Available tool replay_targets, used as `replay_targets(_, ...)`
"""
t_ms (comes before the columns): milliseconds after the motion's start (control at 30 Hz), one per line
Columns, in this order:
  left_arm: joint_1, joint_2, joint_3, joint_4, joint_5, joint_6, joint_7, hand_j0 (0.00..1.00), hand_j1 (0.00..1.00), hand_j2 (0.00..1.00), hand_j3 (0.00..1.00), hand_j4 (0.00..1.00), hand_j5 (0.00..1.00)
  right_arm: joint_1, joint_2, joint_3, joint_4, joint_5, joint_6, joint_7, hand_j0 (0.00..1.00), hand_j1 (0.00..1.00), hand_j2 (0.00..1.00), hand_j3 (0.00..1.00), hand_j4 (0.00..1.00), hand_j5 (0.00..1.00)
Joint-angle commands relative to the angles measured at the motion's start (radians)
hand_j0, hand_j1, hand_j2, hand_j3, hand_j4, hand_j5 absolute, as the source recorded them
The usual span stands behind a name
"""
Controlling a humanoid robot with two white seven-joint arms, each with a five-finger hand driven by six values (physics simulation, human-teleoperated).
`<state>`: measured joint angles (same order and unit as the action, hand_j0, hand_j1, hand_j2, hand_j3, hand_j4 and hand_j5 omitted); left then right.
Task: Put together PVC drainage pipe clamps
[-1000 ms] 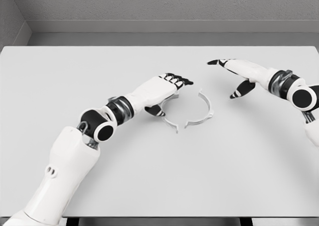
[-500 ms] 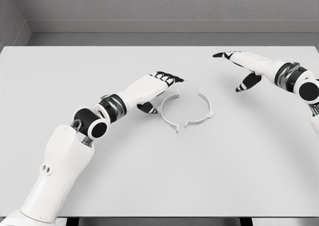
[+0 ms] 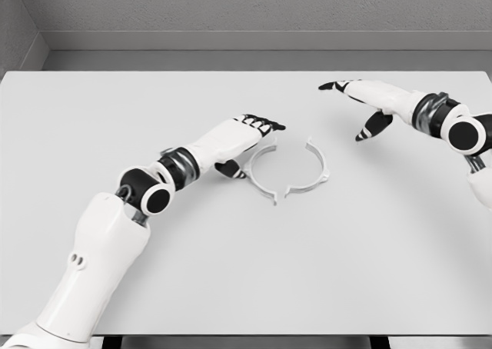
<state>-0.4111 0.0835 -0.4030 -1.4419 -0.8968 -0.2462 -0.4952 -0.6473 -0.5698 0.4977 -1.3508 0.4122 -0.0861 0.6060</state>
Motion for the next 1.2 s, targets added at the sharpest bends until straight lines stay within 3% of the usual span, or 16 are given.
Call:
replay_targets(0,0.000,-0.013,-0.004,0.000,0.004,0.001,0.001,1.00,1.00,1.00,1.00,1.00,1.00,-0.002,0.016,0.004,0.041,-0.001,0.000,0.000,1.00,1.00,1.00,1.00,1.00,1.00)
replay_targets(767,-0.015,-0.047,-0.011,0.029,0.001,0.002,0.000,1.00,1.00,1.00,1.00,1.00,1.00,-0.002,-0.019,0.002,0.044,-0.004,0.000,0.000,1.00,1.00,1.00,1.00,1.00,1.00)
replay_targets(867,-0.020,-0.030,0.007,0.021,0.012,0.002,0.000,1.00,1.00,1.00,1.00,1.00,1.00,-0.002,-0.019,0.002,0.042,-0.004,0.000,0.000,1.00,1.00,1.00,1.00,1.00,1.00)
replay_targets(967,-0.009,0.033,0.072,-0.015,0.022,-0.010,-0.003,1.00,1.00,1.00,1.00,1.00,1.00,-0.002,-0.019,0.002,0.042,-0.004,0.000,0.000,1.00,1.00,1.00,1.00,1.00,1.00)
replay_targets(1033,0.012,0.091,0.090,-0.092,0.070,-0.010,-0.002,1.00,1.00,1.00,1.00,1.00,1.00,-0.002,-0.019,0.004,0.042,-0.004,0.000,0.000,1.00,1.00,1.00,1.00,1.00,1.00)
replay_targets(1167,0.011,0.156,0.164,-0.106,0.127,-0.011,-0.003,1.00,1.00,1.00,1.00,1.00,1.00,-0.009,-0.005,0.013,0.055,-0.006,0.000,0.000,1.00,1.00,1.00,1.00,1.00,1.00)
